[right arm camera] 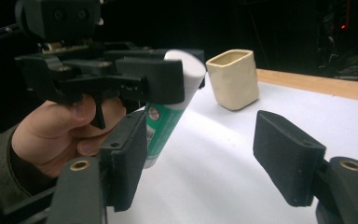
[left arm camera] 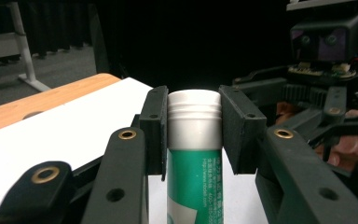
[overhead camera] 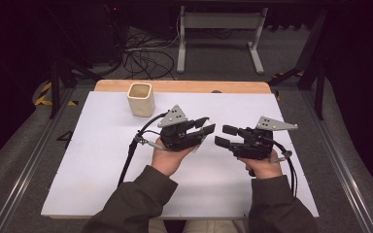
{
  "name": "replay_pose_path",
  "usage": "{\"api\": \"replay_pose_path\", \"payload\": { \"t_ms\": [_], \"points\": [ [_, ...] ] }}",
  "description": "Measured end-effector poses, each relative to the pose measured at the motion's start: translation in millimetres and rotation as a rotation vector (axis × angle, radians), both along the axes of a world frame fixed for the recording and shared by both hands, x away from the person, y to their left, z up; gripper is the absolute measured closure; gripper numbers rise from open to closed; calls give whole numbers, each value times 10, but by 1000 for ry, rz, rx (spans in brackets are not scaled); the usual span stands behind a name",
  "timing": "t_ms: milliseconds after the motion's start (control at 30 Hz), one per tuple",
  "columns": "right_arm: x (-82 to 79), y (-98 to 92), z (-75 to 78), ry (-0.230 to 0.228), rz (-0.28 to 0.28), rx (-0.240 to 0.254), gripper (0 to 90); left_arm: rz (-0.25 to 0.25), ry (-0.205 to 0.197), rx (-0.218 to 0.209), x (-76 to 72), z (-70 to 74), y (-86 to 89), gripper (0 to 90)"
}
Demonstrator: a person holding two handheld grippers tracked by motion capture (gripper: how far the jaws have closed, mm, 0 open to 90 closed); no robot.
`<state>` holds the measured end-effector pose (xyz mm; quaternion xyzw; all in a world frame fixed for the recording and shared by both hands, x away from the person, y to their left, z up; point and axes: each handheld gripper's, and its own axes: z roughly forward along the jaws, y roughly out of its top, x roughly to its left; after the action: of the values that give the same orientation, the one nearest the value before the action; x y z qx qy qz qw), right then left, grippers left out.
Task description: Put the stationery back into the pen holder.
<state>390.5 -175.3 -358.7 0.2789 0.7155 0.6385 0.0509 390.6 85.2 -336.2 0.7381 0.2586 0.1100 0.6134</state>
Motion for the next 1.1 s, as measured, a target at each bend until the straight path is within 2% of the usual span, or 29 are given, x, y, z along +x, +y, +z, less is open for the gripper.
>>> {"api": "replay_pose_path", "payload": {
  "t_ms": [133,633,1100],
  "points": [
    [24,56,-53,14,40,36,408,-5,-3,-11,-7,8,-7,651],
    [43,229,-153,44,126,70,442,-34,6,-45,-44,32,-40,651],
    [54,341,-209,76,155,111,479,-38,-10,-51,-74,43,-81,652]
  ]
}}
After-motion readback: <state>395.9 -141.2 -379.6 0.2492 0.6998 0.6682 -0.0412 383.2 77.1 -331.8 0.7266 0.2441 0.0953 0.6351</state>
